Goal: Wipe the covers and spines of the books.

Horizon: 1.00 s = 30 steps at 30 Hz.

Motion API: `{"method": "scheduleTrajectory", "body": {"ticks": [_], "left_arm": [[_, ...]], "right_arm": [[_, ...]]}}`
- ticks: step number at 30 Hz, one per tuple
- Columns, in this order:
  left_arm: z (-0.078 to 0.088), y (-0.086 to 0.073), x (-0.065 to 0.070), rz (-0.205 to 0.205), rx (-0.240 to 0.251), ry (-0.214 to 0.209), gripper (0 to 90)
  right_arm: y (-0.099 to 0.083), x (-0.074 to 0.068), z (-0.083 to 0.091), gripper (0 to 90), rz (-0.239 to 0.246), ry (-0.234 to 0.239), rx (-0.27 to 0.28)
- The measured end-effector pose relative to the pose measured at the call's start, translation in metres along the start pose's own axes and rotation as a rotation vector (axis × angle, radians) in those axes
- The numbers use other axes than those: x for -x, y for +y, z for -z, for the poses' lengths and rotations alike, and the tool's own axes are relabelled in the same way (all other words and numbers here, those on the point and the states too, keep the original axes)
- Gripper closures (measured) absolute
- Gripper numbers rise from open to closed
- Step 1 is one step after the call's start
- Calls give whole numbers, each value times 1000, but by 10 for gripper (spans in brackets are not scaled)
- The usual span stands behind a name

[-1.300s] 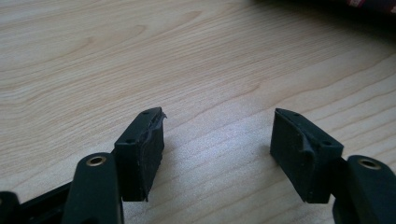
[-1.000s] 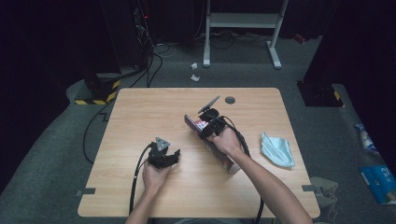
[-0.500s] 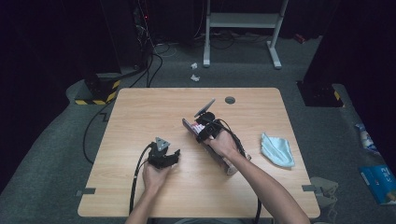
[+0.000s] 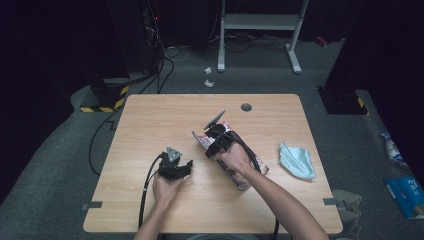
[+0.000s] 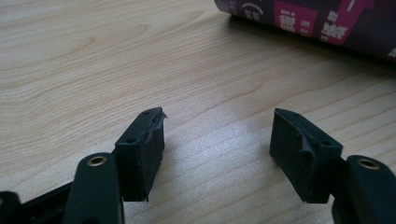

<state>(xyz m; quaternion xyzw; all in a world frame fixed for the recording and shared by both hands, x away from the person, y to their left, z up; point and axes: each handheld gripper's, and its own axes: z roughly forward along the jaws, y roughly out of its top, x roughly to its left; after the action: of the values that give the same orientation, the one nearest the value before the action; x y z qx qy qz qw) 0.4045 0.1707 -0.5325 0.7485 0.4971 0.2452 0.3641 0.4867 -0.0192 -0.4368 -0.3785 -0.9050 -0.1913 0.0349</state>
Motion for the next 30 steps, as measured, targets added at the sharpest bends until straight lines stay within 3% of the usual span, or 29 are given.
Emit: {"method": "scheduleTrajectory", "body": {"ticks": [6, 11, 14, 19, 28, 30], "left_arm": [[0, 0, 0, 2, -2, -1, 350], [0, 1, 0, 2, -8, 1, 352], [1, 2, 1, 13, -20, -5, 352], [7, 4, 4, 15, -52, -21, 357], [30, 11, 33, -8, -103, -90, 320], [34, 11, 41, -15, -116, -104, 314]], "right_arm": [[0, -8, -7, 650, 18, 38, -10], [-2, -11, 1, 655, 37, 24, 38], [-5, -4, 9, 654, 41, 14, 68], [-18, 13, 18, 642, 4, 1, 124], [-49, 42, 42, 616, -6, -53, 242], [-57, 49, 45, 614, -26, -57, 252]]}}
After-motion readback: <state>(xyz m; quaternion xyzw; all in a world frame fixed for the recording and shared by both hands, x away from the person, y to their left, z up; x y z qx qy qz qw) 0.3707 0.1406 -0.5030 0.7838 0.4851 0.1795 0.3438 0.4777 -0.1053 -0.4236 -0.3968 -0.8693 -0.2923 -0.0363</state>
